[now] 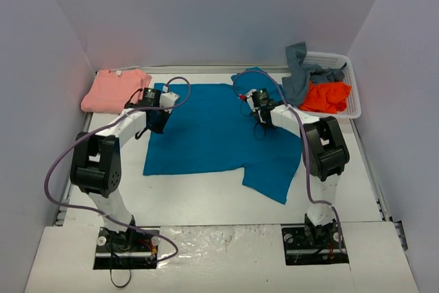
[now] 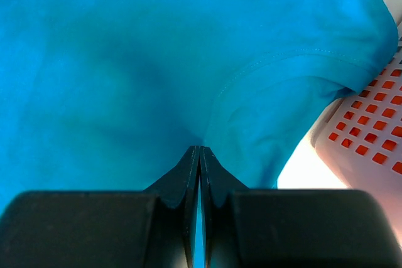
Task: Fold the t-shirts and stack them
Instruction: Flatten out the tshirt
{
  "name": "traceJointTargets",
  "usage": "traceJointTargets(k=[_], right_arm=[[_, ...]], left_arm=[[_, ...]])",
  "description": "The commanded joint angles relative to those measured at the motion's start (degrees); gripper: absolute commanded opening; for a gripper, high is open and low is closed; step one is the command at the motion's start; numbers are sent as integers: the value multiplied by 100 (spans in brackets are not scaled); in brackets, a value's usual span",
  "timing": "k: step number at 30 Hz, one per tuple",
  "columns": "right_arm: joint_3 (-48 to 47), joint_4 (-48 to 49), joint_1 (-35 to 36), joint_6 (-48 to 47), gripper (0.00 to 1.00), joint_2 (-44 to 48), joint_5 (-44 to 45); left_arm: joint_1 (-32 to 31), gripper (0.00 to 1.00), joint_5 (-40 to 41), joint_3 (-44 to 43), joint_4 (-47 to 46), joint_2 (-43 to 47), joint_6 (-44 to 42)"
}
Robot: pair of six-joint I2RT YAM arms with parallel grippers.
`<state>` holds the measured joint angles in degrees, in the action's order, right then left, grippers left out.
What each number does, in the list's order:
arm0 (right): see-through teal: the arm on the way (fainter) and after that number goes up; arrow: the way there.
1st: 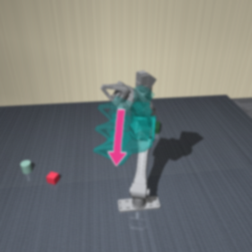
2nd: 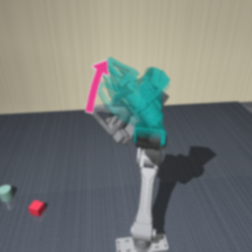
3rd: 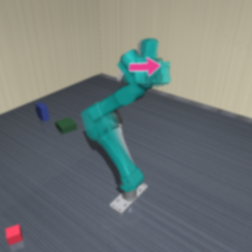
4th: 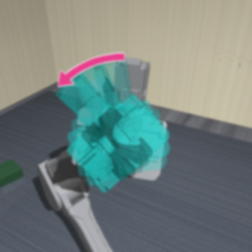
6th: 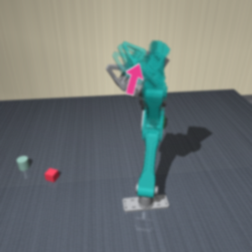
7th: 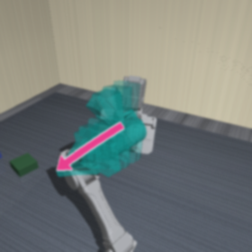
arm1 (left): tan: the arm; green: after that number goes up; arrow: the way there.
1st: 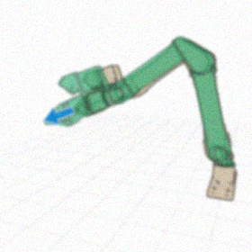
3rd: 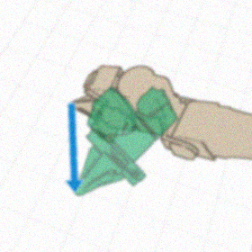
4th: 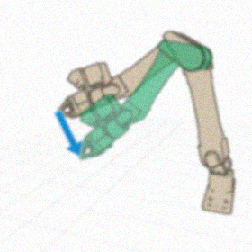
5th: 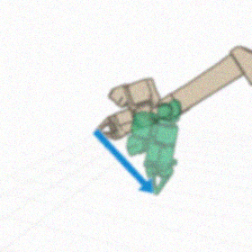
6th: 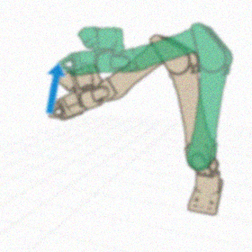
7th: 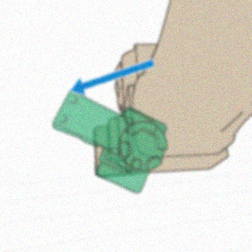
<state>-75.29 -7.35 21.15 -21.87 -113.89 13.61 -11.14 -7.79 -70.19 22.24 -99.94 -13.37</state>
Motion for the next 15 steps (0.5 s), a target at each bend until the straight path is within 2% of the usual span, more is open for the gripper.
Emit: traceJointTargets(k=[1, 15], right_arm=[[58, -152, -49, 95, 0, 279, 19], [-65, -187, -111, 104, 0, -257, 19]], left_arm=[[24, 2, -293, -249, -62, -244, 220], [41, 3, -249, -354, 105, -1027, 466]])
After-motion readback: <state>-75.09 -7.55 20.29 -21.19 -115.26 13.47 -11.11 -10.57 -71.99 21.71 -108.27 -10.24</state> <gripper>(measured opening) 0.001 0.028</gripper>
